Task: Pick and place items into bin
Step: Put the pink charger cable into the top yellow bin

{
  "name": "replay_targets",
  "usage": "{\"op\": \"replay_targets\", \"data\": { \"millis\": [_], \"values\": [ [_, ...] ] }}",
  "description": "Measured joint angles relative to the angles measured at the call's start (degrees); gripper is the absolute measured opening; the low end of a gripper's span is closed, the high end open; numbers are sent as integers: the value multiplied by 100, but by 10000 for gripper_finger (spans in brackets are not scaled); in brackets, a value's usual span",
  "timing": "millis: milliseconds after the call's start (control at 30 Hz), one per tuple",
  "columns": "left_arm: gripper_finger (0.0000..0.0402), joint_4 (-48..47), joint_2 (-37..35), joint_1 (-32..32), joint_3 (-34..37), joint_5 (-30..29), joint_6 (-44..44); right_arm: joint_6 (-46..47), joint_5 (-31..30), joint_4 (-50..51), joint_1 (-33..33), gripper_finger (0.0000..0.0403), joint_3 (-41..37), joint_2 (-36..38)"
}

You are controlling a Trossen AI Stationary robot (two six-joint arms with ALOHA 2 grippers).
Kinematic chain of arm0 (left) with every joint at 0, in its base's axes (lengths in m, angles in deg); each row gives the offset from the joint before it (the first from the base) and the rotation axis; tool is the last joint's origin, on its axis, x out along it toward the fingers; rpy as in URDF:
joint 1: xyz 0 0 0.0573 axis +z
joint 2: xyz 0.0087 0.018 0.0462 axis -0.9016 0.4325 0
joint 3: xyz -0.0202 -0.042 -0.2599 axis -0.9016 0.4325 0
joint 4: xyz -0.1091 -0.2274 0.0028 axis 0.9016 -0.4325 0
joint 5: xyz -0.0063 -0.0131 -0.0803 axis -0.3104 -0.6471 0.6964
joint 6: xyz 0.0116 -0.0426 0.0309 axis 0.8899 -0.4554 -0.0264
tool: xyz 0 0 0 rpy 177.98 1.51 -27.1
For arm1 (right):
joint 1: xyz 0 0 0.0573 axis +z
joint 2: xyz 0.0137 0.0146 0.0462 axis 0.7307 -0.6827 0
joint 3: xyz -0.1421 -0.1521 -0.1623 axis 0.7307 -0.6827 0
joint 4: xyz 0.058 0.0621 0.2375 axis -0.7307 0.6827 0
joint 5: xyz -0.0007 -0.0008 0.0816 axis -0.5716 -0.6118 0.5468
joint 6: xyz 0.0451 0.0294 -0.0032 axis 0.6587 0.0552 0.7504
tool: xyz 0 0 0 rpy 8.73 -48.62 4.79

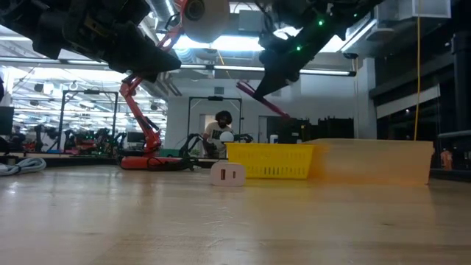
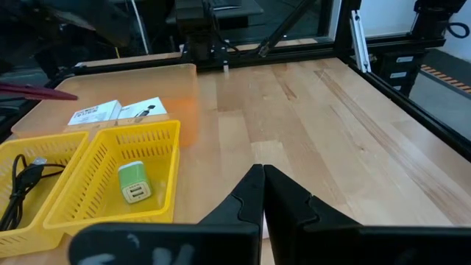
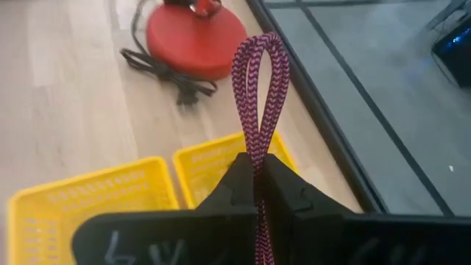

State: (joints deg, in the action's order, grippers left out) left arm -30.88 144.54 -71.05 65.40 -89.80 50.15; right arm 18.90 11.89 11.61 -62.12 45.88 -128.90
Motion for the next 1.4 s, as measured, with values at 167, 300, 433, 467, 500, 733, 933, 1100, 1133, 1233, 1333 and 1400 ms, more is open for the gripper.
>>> {"op": "replay_targets", "data": {
  "millis": [167, 300, 433, 467, 500, 733, 933, 1100, 1133, 1233, 1333, 1400],
  "values": [
    [2, 0, 0, 0, 0, 0, 0, -270, 362, -23, -314, 0, 4, 0],
    [3, -2, 0, -2, 0, 0, -1, -281, 410, -48, -450, 0, 8, -37],
    [5, -2, 0, -2, 0, 0, 0, -287, 410, -208, -503, 0, 8, -310],
    [5, 0, 0, 0, 0, 0, 0, -286, 410, -259, -519, 0, 7, -397],
    [4, 0, 0, -2, 0, 0, 0, -298, 412, -311, -538, 0, 7, -483],
    [4, 0, 0, -2, 0, 0, 0, -255, 416, -430, -754, 0, 5, -829],
    [4, 0, 0, 4, 0, -6, 1, -255, 802, -461, -849, 0, 51, -848],
    [2, 0, 0, 4, 0, -157, 4, -251, 816, 68, -882, 0, 526, -848],
    [3, 0, 0, 4, 0, -197, 28, -227, 816, 241, -905, 0, 625, -848],
    [5, 0, 0, 4, 0, -280, 221, -110, 820, 594, -958, 0, 902, -915],
    [5, 0, 0, 4, 0, -308, 296, -111, 837, 914, -991, 0, 1075, -1111],
    [3, 0, 0, 4, 0, -306, 299, -143, 847, 1050, -997, 0, 1145, -1290]
  ]
}}
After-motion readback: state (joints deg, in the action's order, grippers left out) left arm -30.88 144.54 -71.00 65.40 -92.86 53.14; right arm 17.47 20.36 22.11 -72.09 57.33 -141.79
